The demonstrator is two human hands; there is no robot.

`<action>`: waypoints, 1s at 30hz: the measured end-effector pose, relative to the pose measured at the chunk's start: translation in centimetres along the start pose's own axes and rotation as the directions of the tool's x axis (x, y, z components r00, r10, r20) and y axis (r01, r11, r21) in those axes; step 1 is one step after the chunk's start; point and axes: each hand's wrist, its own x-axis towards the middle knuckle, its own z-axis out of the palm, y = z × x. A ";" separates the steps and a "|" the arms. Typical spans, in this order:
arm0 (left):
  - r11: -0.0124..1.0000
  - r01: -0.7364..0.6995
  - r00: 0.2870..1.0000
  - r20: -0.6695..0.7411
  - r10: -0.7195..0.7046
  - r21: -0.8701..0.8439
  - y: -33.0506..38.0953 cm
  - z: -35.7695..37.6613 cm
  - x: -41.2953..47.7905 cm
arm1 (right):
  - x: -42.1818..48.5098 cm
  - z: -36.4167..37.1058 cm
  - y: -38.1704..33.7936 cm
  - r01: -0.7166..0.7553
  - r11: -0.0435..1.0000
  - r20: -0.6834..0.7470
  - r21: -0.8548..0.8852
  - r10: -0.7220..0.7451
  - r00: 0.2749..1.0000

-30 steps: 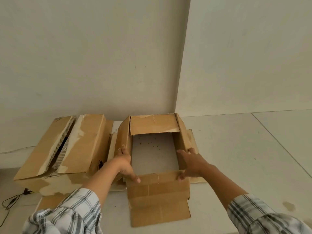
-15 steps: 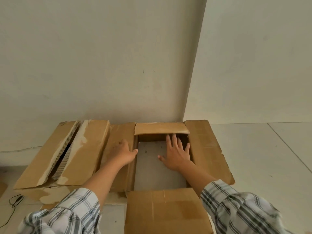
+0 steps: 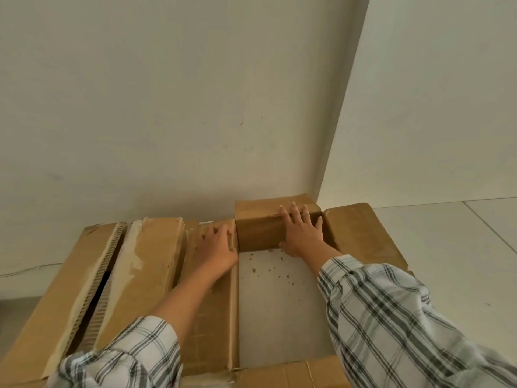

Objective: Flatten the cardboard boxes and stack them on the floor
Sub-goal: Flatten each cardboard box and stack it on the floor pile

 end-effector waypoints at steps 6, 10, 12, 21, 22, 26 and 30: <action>1.000 -0.017 0.999 0.028 0.017 -0.014 -1.2 0.0 -0.5 | -0.7 -0.2 -0.1 0.003 0.999 -0.060 -0.038 -0.005 0.998; 0.991 0.128 0.991 0.039 -0.130 0.049 -1.9 -0.6 -2.2 | -3.8 -0.1 1.6 -0.073 0.997 -0.204 -0.040 0.063 0.977; 0.977 0.207 0.975 0.068 -0.210 0.052 -2.5 -1.0 -3.1 | -6.0 0.2 3.2 -0.131 0.991 -0.255 -0.019 0.122 0.959; 0.919 0.382 0.905 -0.162 -0.394 -0.099 0.0 -4.7 -5.9 | -15.0 1.3 11.8 -0.407 0.876 -0.141 0.258 0.451 0.881; 0.906 0.395 0.892 -0.171 -0.418 -0.155 0.6 -5.3 -6.1 | -15.7 1.4 12.7 -0.412 0.855 -0.109 0.314 0.463 0.879; 0.914 0.340 0.904 -0.189 -0.383 -0.222 4.0 -6.5 -8.5 | -17.5 1.0 14.9 -0.316 0.867 -0.123 0.386 0.388 0.913; 0.941 0.239 0.914 -0.273 -0.302 -0.241 7.6 -6.2 -11.7 | -18.6 -0.8 15.3 -0.129 0.863 -0.294 0.489 0.302 0.907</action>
